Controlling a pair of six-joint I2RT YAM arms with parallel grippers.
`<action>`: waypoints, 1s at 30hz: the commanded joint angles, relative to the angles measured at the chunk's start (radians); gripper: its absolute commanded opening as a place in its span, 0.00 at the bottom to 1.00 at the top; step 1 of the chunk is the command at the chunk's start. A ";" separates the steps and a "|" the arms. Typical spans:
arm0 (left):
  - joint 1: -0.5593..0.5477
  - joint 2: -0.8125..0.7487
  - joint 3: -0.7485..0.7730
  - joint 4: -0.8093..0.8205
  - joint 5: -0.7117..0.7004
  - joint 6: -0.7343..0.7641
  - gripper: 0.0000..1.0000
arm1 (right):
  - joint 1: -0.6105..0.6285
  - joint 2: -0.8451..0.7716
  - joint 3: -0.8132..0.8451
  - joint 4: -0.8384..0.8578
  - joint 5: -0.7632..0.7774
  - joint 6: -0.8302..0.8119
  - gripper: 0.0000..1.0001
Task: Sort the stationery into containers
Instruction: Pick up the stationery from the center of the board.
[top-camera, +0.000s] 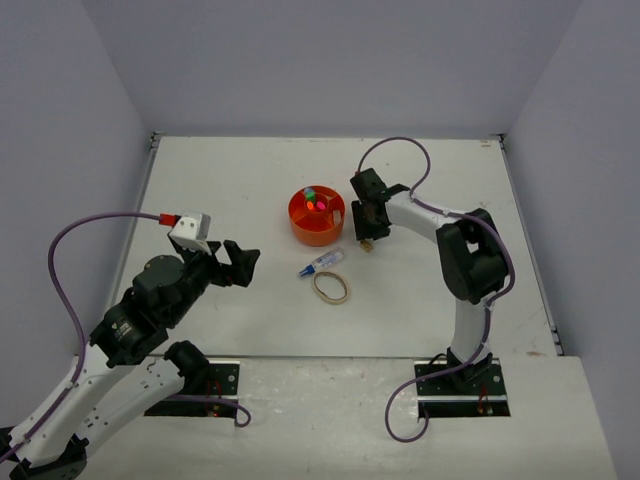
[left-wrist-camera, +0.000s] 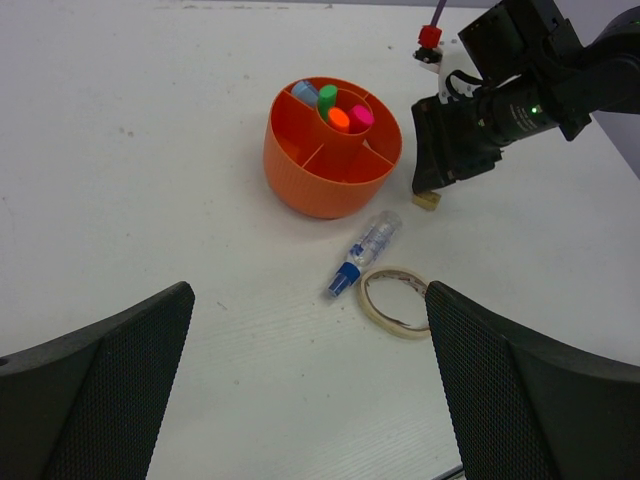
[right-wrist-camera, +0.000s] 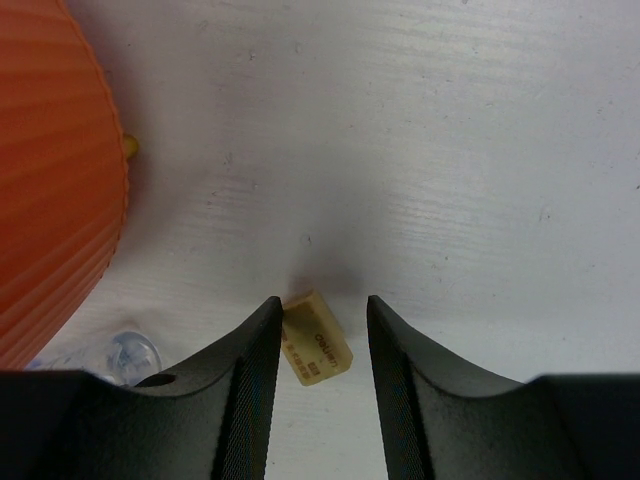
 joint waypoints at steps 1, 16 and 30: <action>-0.001 -0.003 -0.009 0.018 -0.001 0.037 1.00 | 0.009 -0.005 -0.049 -0.038 -0.012 0.024 0.42; -0.001 0.006 -0.009 0.023 0.009 0.038 1.00 | 0.025 -0.105 -0.098 -0.018 -0.025 0.056 0.43; -0.001 0.014 -0.008 0.023 0.013 0.040 1.00 | 0.035 -0.093 -0.079 -0.040 -0.005 0.067 0.09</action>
